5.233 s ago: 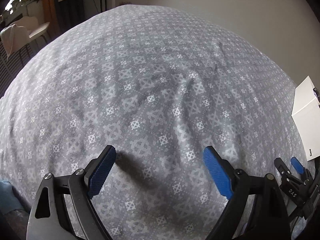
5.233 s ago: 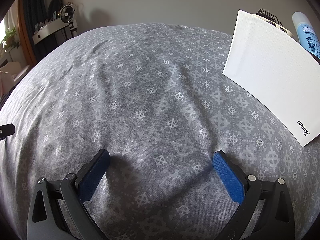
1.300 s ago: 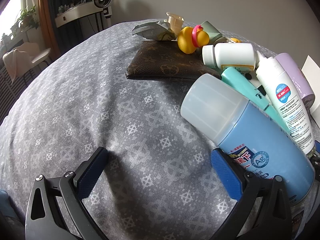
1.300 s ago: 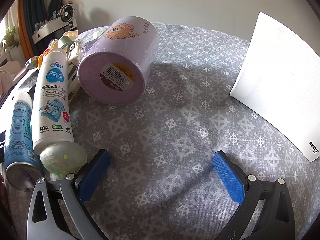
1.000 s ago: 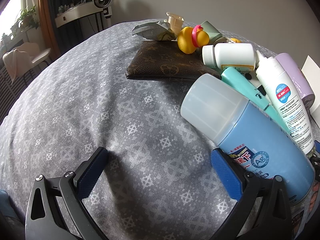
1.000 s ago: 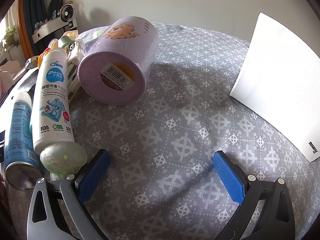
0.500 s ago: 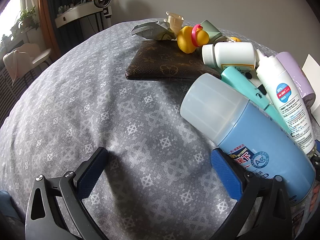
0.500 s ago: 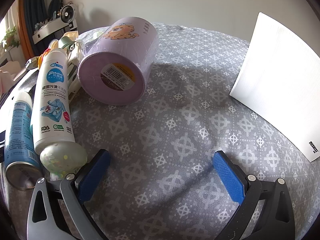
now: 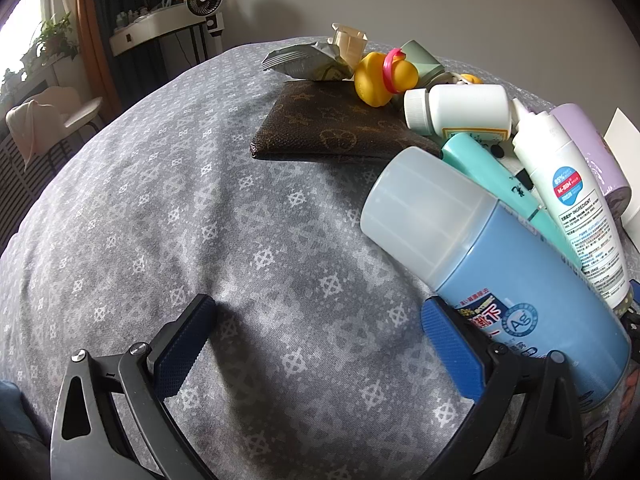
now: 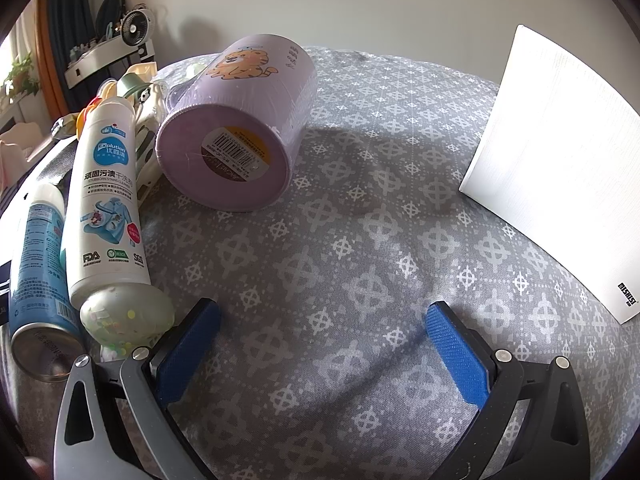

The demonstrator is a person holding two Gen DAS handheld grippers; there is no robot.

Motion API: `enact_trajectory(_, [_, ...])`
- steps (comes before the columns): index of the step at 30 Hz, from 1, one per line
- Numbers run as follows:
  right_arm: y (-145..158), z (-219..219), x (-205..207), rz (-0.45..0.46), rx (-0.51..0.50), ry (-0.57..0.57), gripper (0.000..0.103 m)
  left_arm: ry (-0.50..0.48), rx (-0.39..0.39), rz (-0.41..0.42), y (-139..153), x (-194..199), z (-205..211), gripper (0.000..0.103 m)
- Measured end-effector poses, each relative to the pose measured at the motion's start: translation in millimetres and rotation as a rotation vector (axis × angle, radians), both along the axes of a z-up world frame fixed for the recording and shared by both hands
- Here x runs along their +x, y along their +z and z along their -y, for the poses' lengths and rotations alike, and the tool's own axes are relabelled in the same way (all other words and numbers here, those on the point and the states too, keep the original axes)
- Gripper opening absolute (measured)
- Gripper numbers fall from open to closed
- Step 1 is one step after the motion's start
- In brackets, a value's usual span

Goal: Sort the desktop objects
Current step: 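Move the right gripper to the purple tiger-print mug and grasp it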

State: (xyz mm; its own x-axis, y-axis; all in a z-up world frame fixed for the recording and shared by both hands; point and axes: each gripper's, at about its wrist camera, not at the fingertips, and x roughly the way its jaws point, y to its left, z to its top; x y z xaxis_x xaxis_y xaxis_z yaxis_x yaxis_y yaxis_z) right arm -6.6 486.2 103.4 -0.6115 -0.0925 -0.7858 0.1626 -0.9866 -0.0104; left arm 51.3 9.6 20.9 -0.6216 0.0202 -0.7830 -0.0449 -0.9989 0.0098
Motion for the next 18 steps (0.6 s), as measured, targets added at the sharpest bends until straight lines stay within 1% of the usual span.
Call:
enact_trajectory(7, [0.2,-0.1,-2.0,0.015,0.0,0.005,0.103,0.0,-0.001,0.0,0.1,0.0,0.0,0.103])
enact_trajectory(10, [7.0,-4.8,-4.0,0.057,-0.02,0.03,0.103,0.0,-0.001,0.0,0.1,0.2,0.0,0.103])
enact_trajectory(11, [13.9,-9.0,-1.7,0.06,-0.044,0.024,0.103,0.0,-0.001,0.0,0.2,0.2,0.0,0.103])
enact_trajectory(12, [25.3,-14.8,3.2,0.034,-0.09,0.02,0.103,0.0,-0.001,0.0,0.2,0.6,0.0,0.103])
enact_trajectory(13, [40.4,-19.5,9.1,-0.01,-0.134,0.023,0.103,0.0,-0.001,0.0,0.2,0.3,0.0,0.103])
enact_trajectory(15, [71.4,-20.6,15.8,-0.105,-0.169,0.063,0.103,0.0,-0.001,0.0,0.2,0.6,0.0,0.103])
enact_trajectory(16, [82.8,-18.1,14.3,-0.13,-0.177,0.09,0.103,0.0,-0.001,0.0,0.2,0.4,0.0,0.103])
enact_trajectory(17, [91.9,-13.7,9.0,-0.141,-0.184,0.121,0.103,0.0,-0.001,0.0,0.2,0.6,0.0,0.103])
enact_trajectory(18, [97.5,-8.2,-0.3,-0.131,-0.192,0.153,0.103,0.0,-0.001,0.0,0.2,0.6,0.0,0.103])
